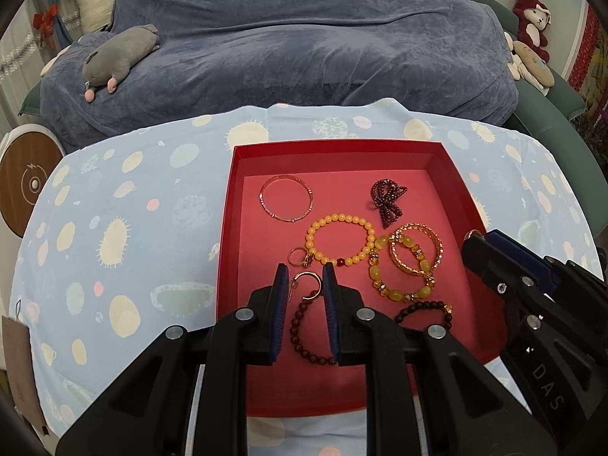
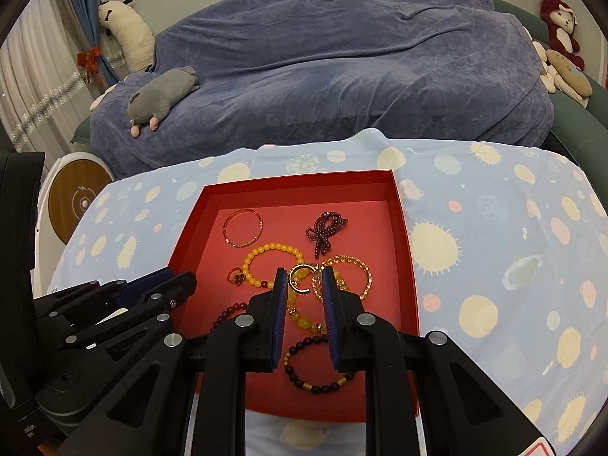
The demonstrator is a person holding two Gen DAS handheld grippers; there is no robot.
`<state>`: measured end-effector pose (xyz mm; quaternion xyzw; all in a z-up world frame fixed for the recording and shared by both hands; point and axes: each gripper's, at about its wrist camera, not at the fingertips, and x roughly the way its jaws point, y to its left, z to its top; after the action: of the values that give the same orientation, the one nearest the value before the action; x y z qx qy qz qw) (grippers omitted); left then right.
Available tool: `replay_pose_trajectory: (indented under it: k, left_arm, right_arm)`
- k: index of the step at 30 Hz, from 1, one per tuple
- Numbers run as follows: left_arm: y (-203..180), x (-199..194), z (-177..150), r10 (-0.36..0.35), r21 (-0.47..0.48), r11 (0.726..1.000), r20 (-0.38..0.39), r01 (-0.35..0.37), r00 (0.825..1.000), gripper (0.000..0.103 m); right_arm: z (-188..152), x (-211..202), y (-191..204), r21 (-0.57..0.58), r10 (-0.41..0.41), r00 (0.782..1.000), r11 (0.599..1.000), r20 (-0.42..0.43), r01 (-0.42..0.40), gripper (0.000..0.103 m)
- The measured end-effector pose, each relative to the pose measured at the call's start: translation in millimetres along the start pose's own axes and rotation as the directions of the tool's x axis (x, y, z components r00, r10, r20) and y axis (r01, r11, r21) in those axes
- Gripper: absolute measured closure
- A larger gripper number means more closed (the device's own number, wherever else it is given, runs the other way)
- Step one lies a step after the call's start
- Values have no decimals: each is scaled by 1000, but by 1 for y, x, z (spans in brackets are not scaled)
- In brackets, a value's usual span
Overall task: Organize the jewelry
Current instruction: 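Lower both earrings into the box and open both tools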
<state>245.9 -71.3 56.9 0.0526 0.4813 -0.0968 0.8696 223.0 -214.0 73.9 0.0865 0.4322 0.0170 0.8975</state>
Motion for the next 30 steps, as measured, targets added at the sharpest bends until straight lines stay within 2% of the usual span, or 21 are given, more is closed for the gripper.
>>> replay_pose_trajectory:
  k: [8,15,21,23,30]
  left_arm:
    - [5,32,5,18,-7,1000,-42,-19,999,85]
    - [5,40,6,26,-7,1000,-49,-27,998,84]
    - [3,29,8,51,3,999,-21,-51,998,55]
    - [1,23,8,51,7,999,-13,-51,999,54]
    - [2,-4,1,54,-8,998,10,-54,998,52]
  right_arm:
    - [1,35,-2,-3,-17,999,1000,-47,16,86]
    - [0,49,-4,17,-16,996,1000,-83,17,85]
    - [0,41,-5,22,-35,997,999,-76,37,79]
    - [-1,34,-3,26,-41,997,999,-66,43,72]
    - [-7,5,-2,38,-47,998,998,-46,49,66]
